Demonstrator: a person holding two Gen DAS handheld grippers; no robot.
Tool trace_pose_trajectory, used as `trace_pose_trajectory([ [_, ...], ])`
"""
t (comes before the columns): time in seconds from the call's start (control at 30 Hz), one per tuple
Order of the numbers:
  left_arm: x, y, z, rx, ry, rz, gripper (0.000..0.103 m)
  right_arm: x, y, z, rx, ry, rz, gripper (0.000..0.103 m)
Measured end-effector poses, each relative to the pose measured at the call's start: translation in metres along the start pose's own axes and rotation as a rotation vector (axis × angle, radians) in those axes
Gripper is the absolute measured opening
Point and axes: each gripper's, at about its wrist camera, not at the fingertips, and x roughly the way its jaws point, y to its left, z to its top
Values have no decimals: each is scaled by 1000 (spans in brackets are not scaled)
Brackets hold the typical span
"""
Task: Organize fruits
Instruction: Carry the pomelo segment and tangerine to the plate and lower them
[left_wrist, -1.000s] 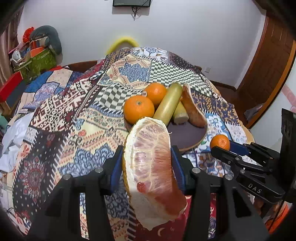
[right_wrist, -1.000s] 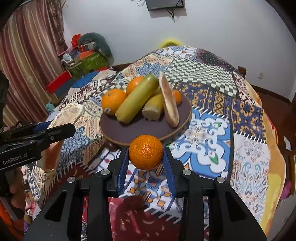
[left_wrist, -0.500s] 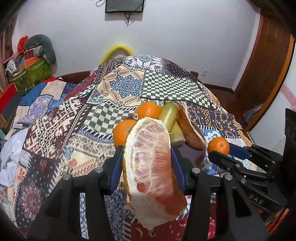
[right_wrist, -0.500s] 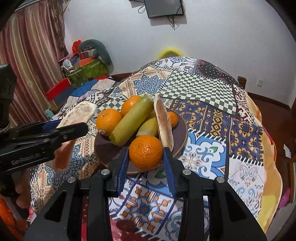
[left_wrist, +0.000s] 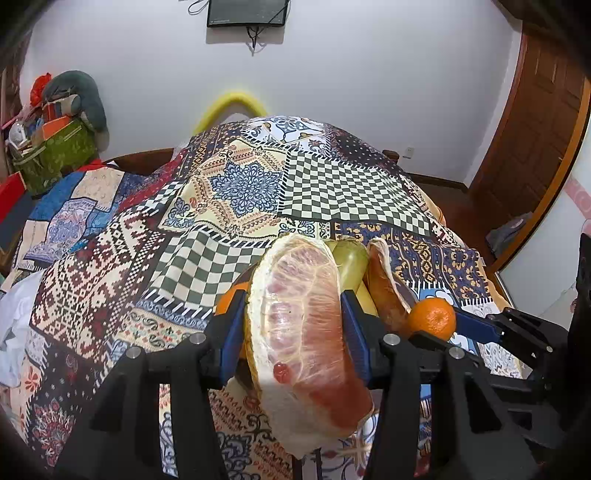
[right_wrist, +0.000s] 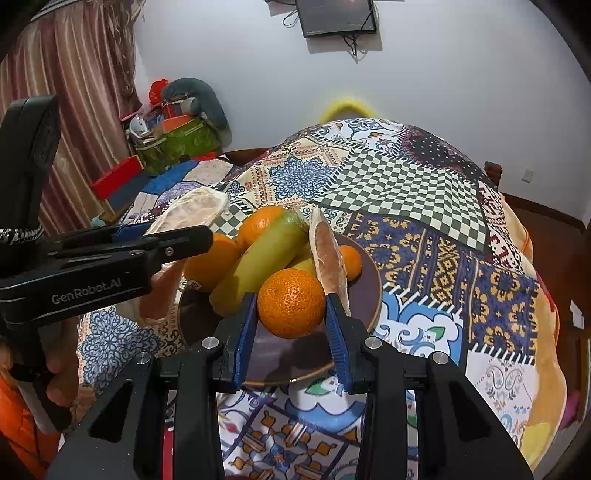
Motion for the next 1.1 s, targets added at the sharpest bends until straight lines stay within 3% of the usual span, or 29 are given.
trace_pose_trajectory([
  [0.27,24,1,-1,-21,60,-29,50,6,3,1,-24,9,6,34],
  [0.73,-1,7,2,-17,-5,-3,50,15,6,4,-51,31,3,34],
  [0.87,-8,7,2,-10,-13,1,50,13,6,5,-43,27,4,43],
  [1.1,-26,1,-1,8,-28,2,50,-2,8,6,-51,2,-8,43],
])
